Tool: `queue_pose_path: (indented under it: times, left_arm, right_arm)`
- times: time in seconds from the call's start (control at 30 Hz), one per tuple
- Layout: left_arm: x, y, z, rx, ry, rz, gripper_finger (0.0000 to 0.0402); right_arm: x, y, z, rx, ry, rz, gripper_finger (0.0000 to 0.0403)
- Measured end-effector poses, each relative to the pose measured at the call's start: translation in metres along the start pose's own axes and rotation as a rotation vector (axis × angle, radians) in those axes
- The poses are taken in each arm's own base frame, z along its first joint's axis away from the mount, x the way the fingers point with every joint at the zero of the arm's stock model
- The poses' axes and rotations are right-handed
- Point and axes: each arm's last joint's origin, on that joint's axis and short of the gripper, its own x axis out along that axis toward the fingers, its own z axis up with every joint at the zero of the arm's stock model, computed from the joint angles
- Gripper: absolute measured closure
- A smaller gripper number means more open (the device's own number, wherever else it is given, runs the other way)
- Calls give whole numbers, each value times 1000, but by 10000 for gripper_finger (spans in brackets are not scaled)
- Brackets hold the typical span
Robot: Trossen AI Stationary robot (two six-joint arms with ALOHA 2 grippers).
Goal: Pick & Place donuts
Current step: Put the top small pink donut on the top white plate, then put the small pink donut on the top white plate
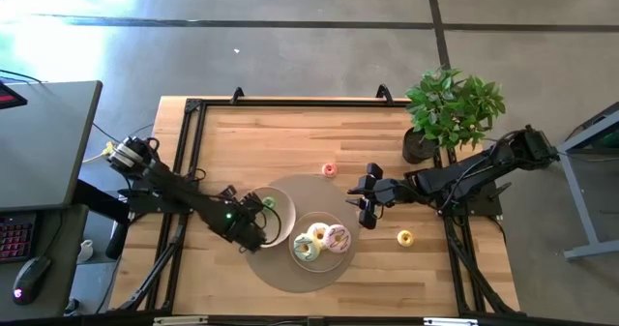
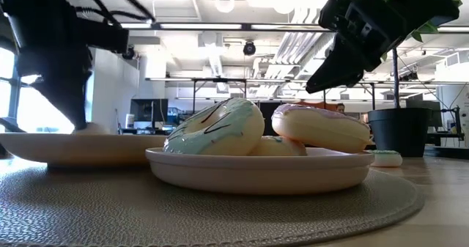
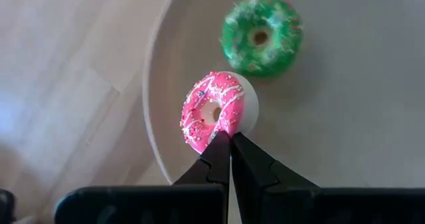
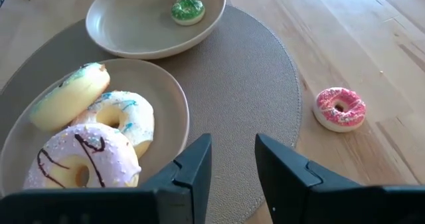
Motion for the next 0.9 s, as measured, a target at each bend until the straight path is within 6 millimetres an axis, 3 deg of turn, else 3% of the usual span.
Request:
queue_pose_path:
  times: [0.13,0.27,0.63,0.77,0.9]
  left_arm:
    - [8,-2,1,2,1,33,391]
    - [13,-2,5,-14,27,38,356]
    - [6,-18,15,75,-13,-122,263]
    - [-11,-21,33,135,-143,-83,257]
    - [-26,-22,68,161,-248,-93,257]
  right_arm:
    - [0,0,0,2,0,0,290]
    - [0,0,0,3,0,0,290]
    - [0,0,1,5,-7,2,290]
    - [0,0,1,10,-6,6,290]
    - [0,2,0,63,20,67,290]
